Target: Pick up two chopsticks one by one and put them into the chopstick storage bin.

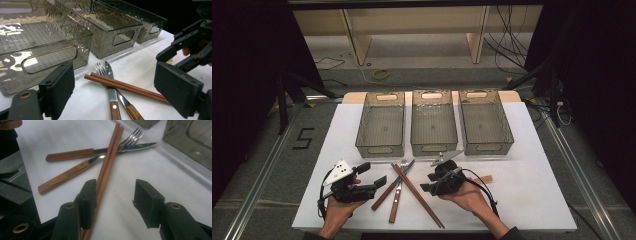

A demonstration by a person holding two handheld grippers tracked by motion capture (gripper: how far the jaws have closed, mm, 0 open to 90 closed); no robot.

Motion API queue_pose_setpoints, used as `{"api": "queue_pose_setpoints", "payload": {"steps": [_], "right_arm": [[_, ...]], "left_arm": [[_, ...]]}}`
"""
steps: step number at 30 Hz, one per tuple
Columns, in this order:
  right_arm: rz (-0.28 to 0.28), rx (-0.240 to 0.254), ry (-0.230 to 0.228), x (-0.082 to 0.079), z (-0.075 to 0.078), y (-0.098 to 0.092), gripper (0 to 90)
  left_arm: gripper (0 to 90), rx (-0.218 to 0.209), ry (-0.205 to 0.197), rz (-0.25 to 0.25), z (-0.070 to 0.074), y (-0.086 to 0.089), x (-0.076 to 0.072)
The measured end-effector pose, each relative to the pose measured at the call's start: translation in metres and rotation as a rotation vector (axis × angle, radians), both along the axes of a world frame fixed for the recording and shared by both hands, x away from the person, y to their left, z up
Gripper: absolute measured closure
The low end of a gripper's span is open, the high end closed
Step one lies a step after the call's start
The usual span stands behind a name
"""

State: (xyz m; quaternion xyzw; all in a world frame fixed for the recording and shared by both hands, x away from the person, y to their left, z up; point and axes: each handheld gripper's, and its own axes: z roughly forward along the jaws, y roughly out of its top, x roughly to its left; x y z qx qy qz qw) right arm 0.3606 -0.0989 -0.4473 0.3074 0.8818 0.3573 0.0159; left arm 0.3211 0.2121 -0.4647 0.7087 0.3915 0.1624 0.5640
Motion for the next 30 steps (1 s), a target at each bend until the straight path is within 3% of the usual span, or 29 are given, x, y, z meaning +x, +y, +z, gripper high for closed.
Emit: {"api": "queue_pose_setpoints", "payload": {"steps": [13,30], "right_arm": [[0.031,-0.059,0.059,0.003,-0.016,0.016,61.7],[0.062,-0.124,0.090,0.000,-0.028,0.026,69.1]], "left_arm": [[16.4,0.002,0.000,-0.001,0.000,0.000,0.000],[16.3,-0.002,0.000,0.001,0.000,0.001,0.000]]}}
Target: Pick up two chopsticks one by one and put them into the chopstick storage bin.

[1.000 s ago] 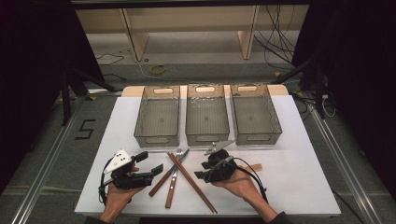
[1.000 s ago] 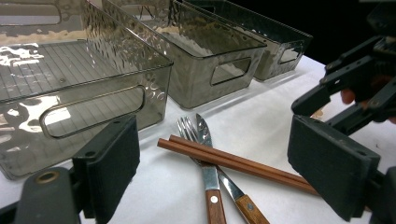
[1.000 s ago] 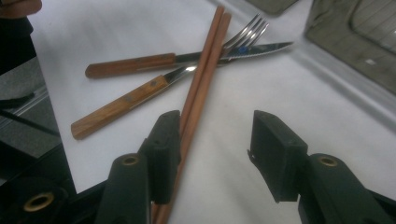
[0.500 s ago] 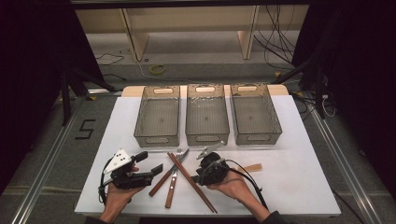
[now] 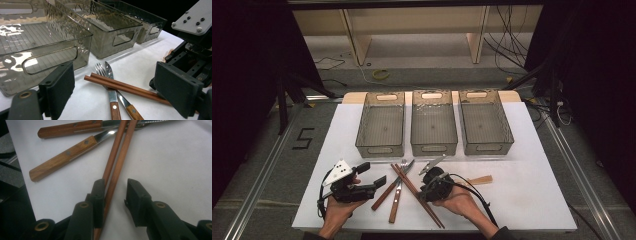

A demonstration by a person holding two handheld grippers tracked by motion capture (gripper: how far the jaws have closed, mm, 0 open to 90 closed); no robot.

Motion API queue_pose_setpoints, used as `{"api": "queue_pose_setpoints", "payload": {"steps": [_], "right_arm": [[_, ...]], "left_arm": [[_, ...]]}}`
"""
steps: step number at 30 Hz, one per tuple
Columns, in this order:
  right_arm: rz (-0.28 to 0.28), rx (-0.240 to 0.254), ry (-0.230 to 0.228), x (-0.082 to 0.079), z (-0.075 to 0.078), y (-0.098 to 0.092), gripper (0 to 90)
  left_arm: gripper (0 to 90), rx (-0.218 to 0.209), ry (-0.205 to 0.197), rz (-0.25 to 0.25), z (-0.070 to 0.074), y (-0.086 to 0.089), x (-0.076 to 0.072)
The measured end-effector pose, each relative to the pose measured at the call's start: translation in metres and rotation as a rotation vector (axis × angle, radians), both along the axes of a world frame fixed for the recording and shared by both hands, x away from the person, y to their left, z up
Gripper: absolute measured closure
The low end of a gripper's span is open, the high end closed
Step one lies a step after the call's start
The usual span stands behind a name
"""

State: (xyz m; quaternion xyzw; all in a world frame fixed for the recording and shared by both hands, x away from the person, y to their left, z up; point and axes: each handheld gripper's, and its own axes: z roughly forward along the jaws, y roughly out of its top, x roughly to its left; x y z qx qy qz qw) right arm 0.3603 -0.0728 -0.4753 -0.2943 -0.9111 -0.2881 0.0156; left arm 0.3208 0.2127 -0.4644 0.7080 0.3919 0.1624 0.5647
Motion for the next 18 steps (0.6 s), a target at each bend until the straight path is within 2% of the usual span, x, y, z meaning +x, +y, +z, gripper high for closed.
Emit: {"api": "queue_pose_setpoints", "payload": {"steps": [6,18], "right_arm": [[0.000,-0.018,0.007,0.0004,-0.0021,0.0006,71.7],[0.005,-0.052,-0.026,-0.0024,-0.0014,0.0044,73.9]], "left_arm": [[16.3,0.000,0.000,0.000,-0.0001,-0.0002,0.0000],[16.3,-0.001,0.001,0.001,0.0000,-0.0002,-0.0001]]}}
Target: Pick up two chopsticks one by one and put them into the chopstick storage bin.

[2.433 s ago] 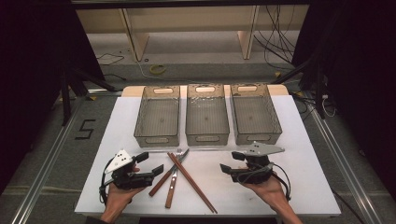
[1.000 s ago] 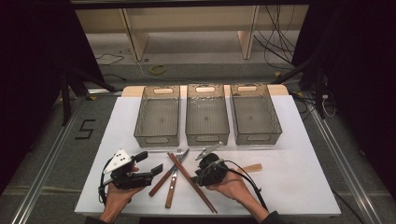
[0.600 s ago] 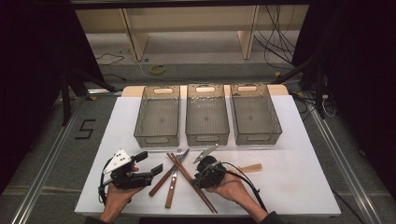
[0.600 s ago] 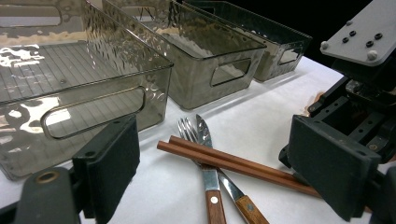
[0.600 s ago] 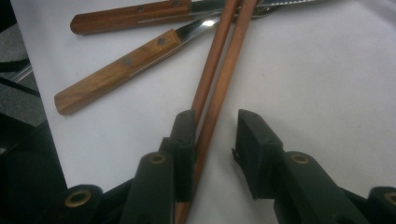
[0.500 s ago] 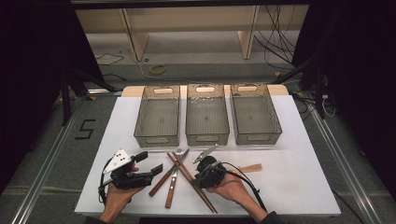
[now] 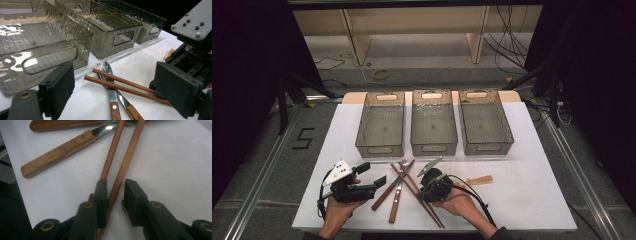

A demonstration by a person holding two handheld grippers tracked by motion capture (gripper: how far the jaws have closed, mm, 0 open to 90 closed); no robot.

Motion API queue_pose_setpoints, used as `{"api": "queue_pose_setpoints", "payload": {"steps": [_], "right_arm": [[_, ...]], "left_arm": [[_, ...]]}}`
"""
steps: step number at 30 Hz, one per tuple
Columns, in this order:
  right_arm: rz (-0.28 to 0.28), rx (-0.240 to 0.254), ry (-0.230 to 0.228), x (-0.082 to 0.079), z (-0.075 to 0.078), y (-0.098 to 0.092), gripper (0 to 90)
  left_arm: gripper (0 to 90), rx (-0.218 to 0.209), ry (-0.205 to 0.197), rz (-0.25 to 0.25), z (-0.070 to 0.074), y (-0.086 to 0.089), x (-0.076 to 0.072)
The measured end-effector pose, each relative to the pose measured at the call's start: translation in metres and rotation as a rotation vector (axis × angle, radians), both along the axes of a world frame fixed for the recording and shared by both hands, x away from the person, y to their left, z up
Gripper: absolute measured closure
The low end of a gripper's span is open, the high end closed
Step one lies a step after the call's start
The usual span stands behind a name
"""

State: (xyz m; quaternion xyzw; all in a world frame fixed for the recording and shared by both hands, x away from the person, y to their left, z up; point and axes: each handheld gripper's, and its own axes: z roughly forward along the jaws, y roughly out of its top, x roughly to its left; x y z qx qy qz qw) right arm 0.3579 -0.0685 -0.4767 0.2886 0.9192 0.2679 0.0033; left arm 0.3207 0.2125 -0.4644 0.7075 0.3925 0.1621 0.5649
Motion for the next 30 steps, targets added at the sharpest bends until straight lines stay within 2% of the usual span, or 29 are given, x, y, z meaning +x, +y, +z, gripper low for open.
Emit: {"api": "queue_pose_setpoints", "payload": {"steps": [9,14,15,19,24,30], "right_arm": [[0.000,-0.014,0.001,0.0016,0.0008,0.0018,75.5],[0.005,-0.030,0.001,0.0011,0.0016,0.0050,73.0],[0.009,-0.041,-0.015,0.0004,0.0018,0.0063,75.2],[0.004,-0.047,-0.020,0.0009,0.0020,0.0065,78.5],[-0.004,-0.040,-0.016,0.0032,0.0017,0.0057,83.0],[-0.010,-0.033,-0.007,0.0049,0.0016,0.0043,84.2]], "left_arm": [[16.4,0.002,0.001,-0.002,-0.0001,-0.0002,0.0002],[16.4,0.001,-0.001,-0.001,-0.0002,-0.0004,0.0004],[16.4,0.001,0.000,-0.001,-0.0002,-0.0003,0.0004],[16.4,0.003,-0.001,-0.003,0.0000,-0.0002,0.0004],[16.4,0.003,0.000,-0.002,-0.0001,-0.0001,0.0005],[16.4,0.003,0.000,-0.003,-0.0001,-0.0004,0.0005]]}}
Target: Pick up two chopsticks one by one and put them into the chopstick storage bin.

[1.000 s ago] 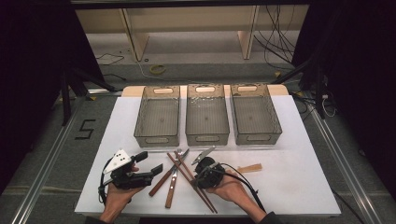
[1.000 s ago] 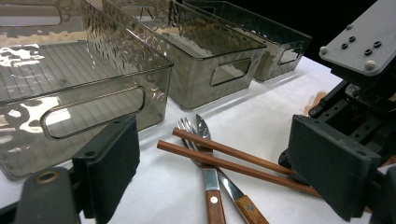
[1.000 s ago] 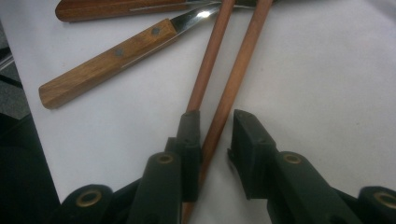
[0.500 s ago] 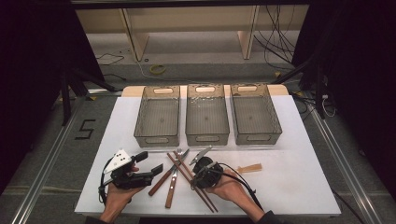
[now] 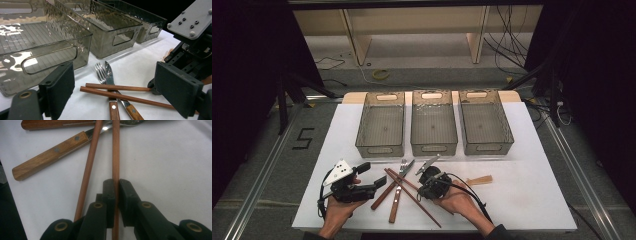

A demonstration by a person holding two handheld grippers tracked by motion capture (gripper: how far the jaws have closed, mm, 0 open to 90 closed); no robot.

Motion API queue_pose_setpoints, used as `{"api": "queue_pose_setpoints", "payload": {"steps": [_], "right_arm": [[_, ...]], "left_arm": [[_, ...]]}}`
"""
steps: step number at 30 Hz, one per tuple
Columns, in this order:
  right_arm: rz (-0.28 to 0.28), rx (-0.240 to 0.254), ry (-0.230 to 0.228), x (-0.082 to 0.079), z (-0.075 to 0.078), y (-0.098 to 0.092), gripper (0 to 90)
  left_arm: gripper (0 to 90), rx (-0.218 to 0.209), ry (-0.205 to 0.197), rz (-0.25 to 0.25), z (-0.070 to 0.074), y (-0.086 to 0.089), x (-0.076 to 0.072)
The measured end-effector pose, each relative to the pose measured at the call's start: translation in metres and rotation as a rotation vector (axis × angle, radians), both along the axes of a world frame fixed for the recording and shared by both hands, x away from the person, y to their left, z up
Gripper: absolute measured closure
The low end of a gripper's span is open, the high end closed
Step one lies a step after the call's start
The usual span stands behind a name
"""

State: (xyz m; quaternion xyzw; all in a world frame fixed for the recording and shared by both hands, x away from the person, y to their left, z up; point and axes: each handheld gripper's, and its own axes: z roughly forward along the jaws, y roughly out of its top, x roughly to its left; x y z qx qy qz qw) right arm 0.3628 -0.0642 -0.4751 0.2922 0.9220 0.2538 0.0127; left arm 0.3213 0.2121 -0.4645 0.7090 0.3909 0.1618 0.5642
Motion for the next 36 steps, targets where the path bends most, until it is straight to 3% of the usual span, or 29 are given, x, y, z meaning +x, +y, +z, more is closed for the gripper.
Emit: {"api": "queue_pose_setpoints", "payload": {"steps": [6,14,17,21,25,27,36], "right_arm": [[0.010,-0.004,-0.023,0.001,0.002,-0.002,84.6],[0.054,0.024,-0.057,0.002,0.020,-0.014,84.7],[0.065,0.025,-0.064,0.002,0.025,-0.017,84.7],[0.124,0.020,-0.083,-0.002,0.036,-0.021,84.7],[0.176,0.002,-0.105,-0.007,0.043,-0.023,84.7],[0.192,-0.003,-0.104,-0.009,0.045,-0.023,84.8],[0.273,-0.027,-0.115,-0.017,0.052,-0.024,84.7]], "left_arm": [[16.4,-0.001,0.001,-0.005,0.000,0.000,0.000],[16.6,0.030,0.007,-0.035,0.006,-0.001,0.005],[16.5,0.083,0.011,-0.077,0.011,-0.006,0.007],[16.8,0.149,0.020,-0.150,0.021,-0.017,0.011],[17.9,0.274,0.014,-0.219,0.030,-0.035,0.018],[18.9,0.299,0.024,-0.267,0.033,-0.042,0.021],[22.3,0.489,0.049,-0.423,0.035,-0.067,0.023]]}}
